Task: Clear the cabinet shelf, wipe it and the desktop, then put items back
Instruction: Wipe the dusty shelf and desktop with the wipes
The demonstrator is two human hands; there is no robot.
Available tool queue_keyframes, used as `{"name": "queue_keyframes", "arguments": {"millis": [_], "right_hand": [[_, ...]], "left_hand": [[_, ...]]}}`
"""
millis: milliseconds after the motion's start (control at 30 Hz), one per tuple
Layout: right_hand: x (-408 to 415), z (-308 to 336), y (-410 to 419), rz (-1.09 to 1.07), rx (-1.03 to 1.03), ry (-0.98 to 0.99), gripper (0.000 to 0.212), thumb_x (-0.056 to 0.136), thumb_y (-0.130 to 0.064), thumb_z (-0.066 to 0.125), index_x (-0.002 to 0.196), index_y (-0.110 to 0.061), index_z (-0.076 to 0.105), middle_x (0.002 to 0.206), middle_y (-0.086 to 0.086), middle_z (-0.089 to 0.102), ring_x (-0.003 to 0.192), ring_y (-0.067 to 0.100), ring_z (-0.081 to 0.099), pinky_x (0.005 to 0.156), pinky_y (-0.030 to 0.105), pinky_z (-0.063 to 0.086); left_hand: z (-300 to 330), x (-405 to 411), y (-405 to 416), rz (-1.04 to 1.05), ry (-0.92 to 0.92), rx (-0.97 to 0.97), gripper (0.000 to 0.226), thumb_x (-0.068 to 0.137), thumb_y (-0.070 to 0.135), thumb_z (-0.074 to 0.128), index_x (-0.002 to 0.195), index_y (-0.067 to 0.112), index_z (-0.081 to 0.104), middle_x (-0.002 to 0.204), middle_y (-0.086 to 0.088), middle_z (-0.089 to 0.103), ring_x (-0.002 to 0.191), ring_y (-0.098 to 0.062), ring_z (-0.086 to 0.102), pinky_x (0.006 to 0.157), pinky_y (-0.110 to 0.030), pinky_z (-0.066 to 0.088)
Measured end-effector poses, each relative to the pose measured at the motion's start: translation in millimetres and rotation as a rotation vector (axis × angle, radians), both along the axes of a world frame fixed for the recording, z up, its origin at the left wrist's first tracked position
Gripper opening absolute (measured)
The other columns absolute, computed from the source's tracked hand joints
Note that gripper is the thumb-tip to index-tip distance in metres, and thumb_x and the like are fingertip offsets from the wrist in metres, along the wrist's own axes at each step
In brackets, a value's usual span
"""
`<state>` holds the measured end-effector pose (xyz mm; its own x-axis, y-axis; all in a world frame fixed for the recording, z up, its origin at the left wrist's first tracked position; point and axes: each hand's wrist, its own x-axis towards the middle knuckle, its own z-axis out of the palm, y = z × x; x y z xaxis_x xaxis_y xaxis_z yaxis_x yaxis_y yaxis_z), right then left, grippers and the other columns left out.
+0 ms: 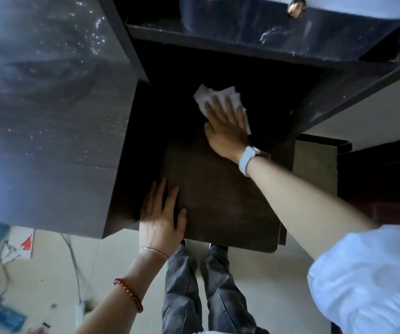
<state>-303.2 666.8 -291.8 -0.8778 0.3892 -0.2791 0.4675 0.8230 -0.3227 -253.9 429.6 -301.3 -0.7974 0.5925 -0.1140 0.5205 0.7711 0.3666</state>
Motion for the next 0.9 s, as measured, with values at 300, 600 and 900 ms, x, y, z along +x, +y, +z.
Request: {"name": "queue_keyframes", "arguments": {"millis": [300, 600, 900], "right_hand": [[147.5, -4.5, -119.5, 0.611, -0.084, 0.147, 0.053, 0.086, -0.024, 0.033, 0.138, -0.021, 0.041, 0.147, 0.0, 0.036, 0.138, 0.023, 0.025, 0.111, 0.045, 0.012], [215.5, 6.0, -88.5, 0.11, -0.152, 0.154, 0.054, 0.084, 0.001, 0.045, 0.136, -0.013, 0.04, 0.147, 0.007, 0.034, 0.139, 0.022, 0.018, 0.116, 0.039, 0.008], [165.2, 93.6, -138.5, -0.378, -0.576, 0.122, 0.044, 0.091, 0.008, 0.032, 0.129, -0.005, 0.049, 0.127, 0.017, 0.057, 0.115, 0.033, 0.052, 0.089, 0.026, 0.039]], "left_hand": [[22.6, 59.7, -50.4, -0.026, -0.042, -0.178, 0.047, 0.081, 0.026, 0.035, 0.125, 0.012, 0.045, 0.131, -0.022, 0.051, 0.126, -0.039, 0.042, 0.097, -0.049, 0.042], [60.0, 68.8, -44.9, 0.119, -0.178, -0.195, 0.046, 0.084, 0.013, 0.059, 0.128, 0.008, 0.048, 0.139, -0.02, 0.043, 0.13, -0.039, 0.036, 0.105, -0.051, 0.031], [149.3, 47.9, -84.0, 0.207, -0.017, 0.066, 0.034, 0.085, 0.021, 0.041, 0.108, 0.007, 0.062, 0.109, -0.015, 0.064, 0.096, -0.035, 0.061, 0.082, -0.045, 0.05]]}}
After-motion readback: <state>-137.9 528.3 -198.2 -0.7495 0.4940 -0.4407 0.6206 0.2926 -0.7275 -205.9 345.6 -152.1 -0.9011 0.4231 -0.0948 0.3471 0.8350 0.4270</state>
